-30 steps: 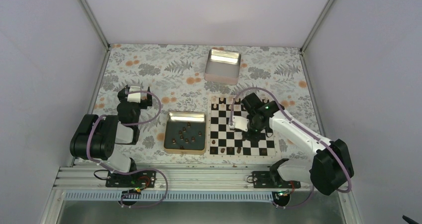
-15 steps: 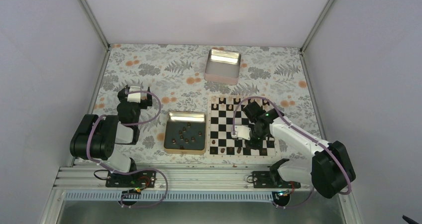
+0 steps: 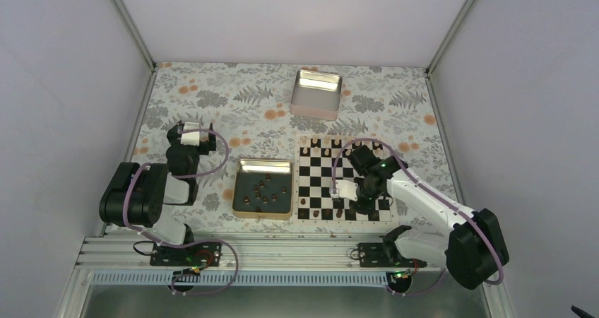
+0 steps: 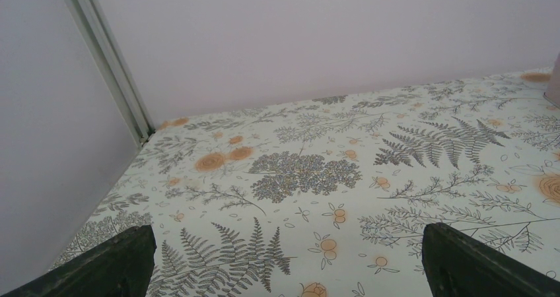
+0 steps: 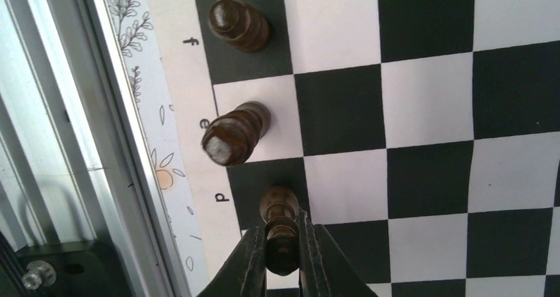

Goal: Set up the chess pieces on the board
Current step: Place the chess piece on the chessboard.

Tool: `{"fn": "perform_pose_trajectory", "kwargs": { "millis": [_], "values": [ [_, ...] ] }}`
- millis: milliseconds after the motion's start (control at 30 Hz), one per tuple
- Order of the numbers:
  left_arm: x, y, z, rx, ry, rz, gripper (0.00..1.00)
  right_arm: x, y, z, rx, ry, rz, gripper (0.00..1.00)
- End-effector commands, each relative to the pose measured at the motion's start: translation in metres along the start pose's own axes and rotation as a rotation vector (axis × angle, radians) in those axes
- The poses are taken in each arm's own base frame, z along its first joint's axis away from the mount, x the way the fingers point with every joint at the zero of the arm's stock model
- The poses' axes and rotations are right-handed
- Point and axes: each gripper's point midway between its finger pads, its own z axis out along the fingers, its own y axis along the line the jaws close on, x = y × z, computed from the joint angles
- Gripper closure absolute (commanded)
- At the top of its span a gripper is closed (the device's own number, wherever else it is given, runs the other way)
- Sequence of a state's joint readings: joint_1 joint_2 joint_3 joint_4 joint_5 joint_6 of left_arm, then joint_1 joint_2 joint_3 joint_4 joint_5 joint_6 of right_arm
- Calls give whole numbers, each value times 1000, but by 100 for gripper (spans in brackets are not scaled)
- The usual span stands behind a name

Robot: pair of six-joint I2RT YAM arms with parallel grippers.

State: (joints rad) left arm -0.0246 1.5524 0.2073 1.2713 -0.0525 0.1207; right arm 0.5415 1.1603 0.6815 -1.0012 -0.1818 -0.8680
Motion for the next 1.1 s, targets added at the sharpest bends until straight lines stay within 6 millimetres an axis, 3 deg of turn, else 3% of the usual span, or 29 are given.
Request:
{"fn": "perform_pose_trajectory", "kwargs": {
  "millis": [0, 200, 567, 767, 1067],
  "values": [
    [-11, -1, 1, 6, -47, -1, 0, 2, 10, -9, -23, -14, -23, 95],
    [-11, -1, 1, 5, -45, -2, 0, 1, 16, -11, -29, -42, -67, 96],
    [-11, -2, 1, 5, -46, -1, 0, 6, 22, 5, -55, -43, -130, 95],
    [-11, -2, 1, 5, -47, -1, 0, 0, 11, 1, 10, -65, -152, 95],
    [-11, -2, 1, 4, -47, -1, 0, 2, 10, 5, 15, -60, -146, 95]
  ]
}}
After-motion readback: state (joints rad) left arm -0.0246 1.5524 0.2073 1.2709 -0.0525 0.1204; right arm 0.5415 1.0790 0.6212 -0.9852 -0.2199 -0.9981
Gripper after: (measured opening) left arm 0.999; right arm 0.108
